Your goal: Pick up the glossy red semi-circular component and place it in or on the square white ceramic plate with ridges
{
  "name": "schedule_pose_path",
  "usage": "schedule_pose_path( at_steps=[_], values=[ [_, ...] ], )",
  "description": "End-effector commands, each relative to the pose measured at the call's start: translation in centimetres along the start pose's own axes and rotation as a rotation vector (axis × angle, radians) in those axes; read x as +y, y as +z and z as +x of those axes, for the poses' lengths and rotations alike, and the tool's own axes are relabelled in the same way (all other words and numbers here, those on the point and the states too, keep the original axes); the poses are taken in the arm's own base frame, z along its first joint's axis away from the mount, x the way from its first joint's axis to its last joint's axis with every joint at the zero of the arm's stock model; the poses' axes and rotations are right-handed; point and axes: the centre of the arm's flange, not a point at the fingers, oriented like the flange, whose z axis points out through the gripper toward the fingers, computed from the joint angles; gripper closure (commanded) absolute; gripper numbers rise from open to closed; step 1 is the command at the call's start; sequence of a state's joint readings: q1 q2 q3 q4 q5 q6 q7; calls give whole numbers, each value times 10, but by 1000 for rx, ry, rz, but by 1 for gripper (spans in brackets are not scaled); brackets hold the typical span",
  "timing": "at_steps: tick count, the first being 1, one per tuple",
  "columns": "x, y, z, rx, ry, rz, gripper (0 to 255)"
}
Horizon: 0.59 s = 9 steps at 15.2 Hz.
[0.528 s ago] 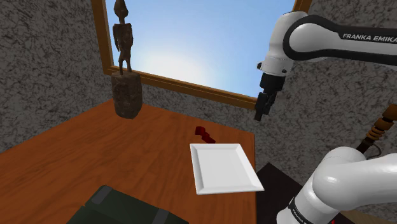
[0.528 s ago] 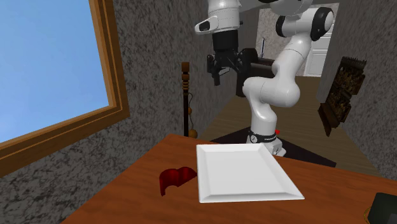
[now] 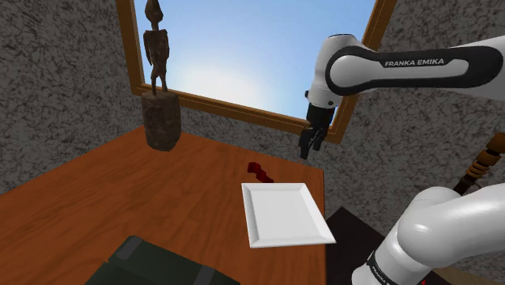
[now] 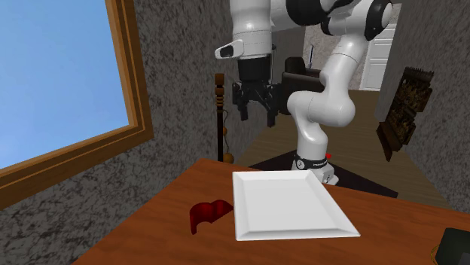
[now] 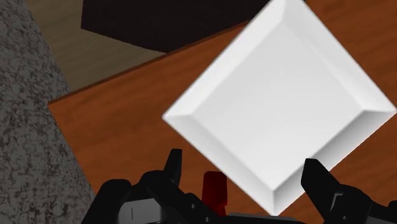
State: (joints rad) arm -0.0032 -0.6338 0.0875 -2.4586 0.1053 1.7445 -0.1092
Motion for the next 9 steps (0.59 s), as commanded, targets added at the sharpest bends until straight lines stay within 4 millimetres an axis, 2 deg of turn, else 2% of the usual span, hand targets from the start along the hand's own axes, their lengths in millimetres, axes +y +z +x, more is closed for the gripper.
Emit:
schedule_pose_path(
  at_steps=[1,9],
  values=[
    [-6,19,22,5,9,-13,0],
    [-14,80,106,16,44,-66,0]
  ],
)
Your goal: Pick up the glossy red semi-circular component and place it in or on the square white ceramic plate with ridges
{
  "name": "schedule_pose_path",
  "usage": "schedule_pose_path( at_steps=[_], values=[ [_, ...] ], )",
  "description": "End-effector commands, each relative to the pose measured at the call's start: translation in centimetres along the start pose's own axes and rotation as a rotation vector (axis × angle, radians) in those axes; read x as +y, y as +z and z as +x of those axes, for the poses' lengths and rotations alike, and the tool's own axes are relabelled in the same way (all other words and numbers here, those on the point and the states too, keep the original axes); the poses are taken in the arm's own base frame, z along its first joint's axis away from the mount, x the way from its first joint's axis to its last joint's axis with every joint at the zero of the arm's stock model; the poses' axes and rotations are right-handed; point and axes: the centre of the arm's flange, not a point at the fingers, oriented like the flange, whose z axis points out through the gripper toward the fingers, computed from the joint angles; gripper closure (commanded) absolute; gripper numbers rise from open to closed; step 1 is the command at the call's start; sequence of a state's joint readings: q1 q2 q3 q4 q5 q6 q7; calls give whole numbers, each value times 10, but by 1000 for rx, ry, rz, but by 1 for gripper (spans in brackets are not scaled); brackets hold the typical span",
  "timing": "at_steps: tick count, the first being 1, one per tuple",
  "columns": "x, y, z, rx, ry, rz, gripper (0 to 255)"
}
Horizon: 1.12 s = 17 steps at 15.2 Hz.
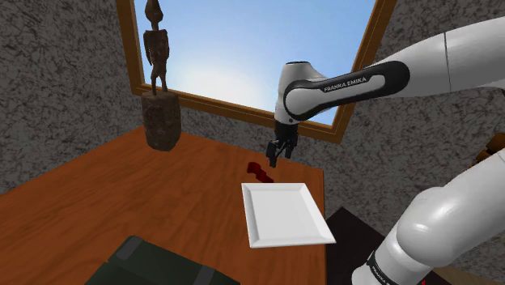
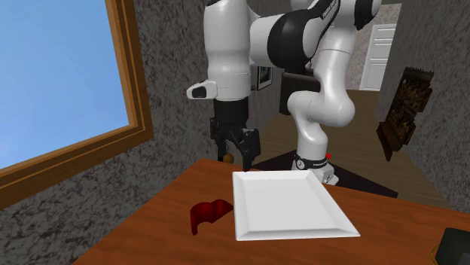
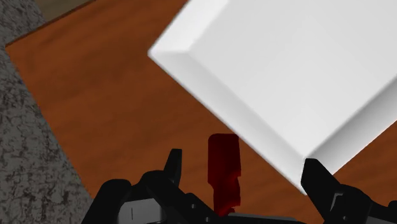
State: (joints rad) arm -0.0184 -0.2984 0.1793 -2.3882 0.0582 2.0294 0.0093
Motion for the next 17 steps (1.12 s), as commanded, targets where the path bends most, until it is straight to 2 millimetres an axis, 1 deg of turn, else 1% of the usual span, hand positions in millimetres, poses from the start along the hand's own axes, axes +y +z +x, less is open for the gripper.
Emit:
schedule_pose_path(
  at_steps=[1,7,14,15,17],
  values=[
    [-1,15,20,5,9,-13,0],
    [-7,61,83,13,35,-52,0],
    [-6,97,83,13,35,-52,0],
    [-5,100,83,13,35,-52,0],
    [-5,100,83,13,35,-52,0]
  ],
)
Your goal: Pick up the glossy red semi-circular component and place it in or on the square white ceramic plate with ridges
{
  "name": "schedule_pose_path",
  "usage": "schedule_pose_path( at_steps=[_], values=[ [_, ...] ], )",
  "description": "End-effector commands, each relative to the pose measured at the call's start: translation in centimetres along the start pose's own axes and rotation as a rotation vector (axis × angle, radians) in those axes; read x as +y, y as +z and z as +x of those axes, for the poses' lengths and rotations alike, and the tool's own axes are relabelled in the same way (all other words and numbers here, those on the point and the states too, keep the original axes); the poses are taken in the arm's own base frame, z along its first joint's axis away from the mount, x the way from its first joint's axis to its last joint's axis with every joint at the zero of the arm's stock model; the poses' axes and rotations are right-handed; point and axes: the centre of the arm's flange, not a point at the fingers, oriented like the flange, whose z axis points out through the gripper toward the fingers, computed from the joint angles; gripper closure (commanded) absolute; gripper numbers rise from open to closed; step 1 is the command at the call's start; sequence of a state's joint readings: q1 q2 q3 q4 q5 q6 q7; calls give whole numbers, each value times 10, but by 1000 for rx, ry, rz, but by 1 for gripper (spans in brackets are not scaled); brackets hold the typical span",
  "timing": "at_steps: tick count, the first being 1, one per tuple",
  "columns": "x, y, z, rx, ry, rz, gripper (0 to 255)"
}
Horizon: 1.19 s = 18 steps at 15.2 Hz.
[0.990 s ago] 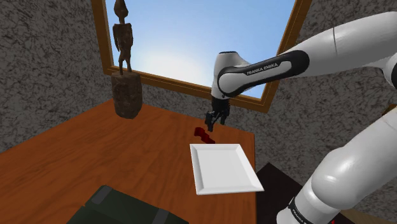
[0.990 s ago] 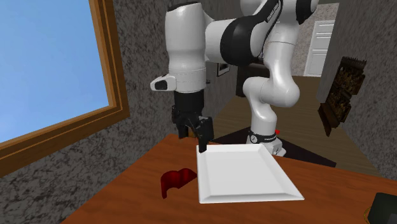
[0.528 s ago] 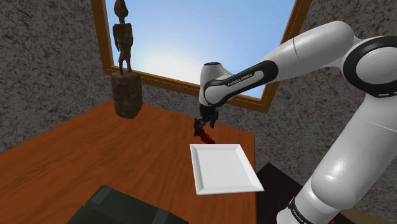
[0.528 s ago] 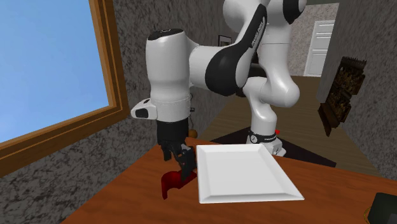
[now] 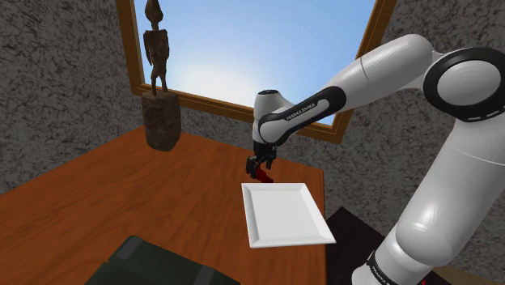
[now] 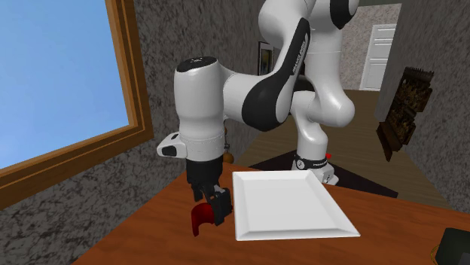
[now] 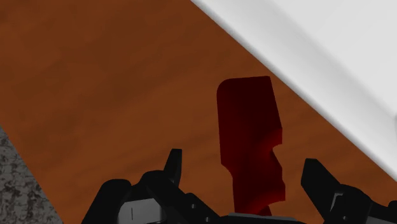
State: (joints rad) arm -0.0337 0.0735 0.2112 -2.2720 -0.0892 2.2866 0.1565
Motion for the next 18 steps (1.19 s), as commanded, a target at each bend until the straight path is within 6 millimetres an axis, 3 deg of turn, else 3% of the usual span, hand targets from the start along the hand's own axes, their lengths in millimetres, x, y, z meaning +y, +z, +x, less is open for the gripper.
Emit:
schedule_pose_path(
  at_steps=[1,6,7,16,18],
  values=[
    [0,1,0,0,0,0,0],
    [0,1,0,0,0,0,0],
    [0,1,0,0,0,0,255],
    [0,1,0,0,0,0,255],
    [1,-10,-1,0,0,0,255]
  ],
)
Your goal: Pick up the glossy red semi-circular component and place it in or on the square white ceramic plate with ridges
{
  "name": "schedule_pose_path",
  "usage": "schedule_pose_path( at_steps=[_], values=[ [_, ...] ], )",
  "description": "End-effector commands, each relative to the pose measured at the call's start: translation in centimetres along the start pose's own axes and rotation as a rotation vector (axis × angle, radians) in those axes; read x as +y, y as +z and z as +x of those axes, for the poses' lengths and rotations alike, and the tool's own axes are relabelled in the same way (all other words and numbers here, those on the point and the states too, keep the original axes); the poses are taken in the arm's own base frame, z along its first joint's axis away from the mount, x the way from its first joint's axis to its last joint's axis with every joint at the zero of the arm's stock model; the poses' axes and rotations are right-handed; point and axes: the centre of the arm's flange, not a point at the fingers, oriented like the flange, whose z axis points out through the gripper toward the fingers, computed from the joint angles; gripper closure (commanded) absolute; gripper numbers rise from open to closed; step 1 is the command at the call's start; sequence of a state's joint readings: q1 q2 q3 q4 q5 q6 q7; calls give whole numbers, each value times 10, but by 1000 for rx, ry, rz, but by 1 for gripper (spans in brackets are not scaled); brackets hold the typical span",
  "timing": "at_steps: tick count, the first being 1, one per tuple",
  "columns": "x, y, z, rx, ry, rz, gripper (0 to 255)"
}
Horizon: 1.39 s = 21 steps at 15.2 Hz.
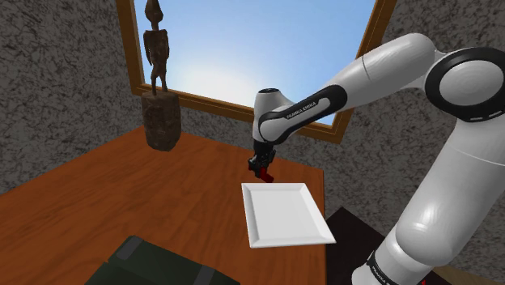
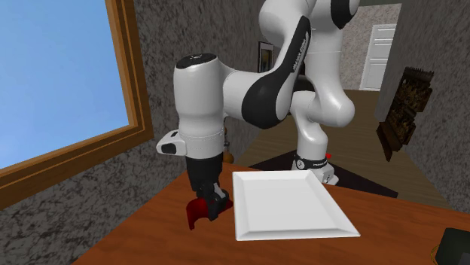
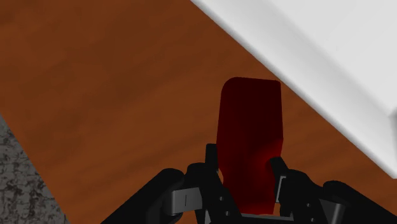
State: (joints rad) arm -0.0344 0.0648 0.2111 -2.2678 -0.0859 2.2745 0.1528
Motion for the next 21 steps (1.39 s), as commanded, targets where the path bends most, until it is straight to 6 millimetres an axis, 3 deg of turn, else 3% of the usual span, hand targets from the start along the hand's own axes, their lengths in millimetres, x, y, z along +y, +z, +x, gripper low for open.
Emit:
schedule_pose_path(
  at_steps=[1,16,21],
  values=[
    [0,-10,-1,0,0,0,255],
    [4,-85,-4,0,0,0,255],
    [-23,-81,-64,0,0,0,255]
  ],
)
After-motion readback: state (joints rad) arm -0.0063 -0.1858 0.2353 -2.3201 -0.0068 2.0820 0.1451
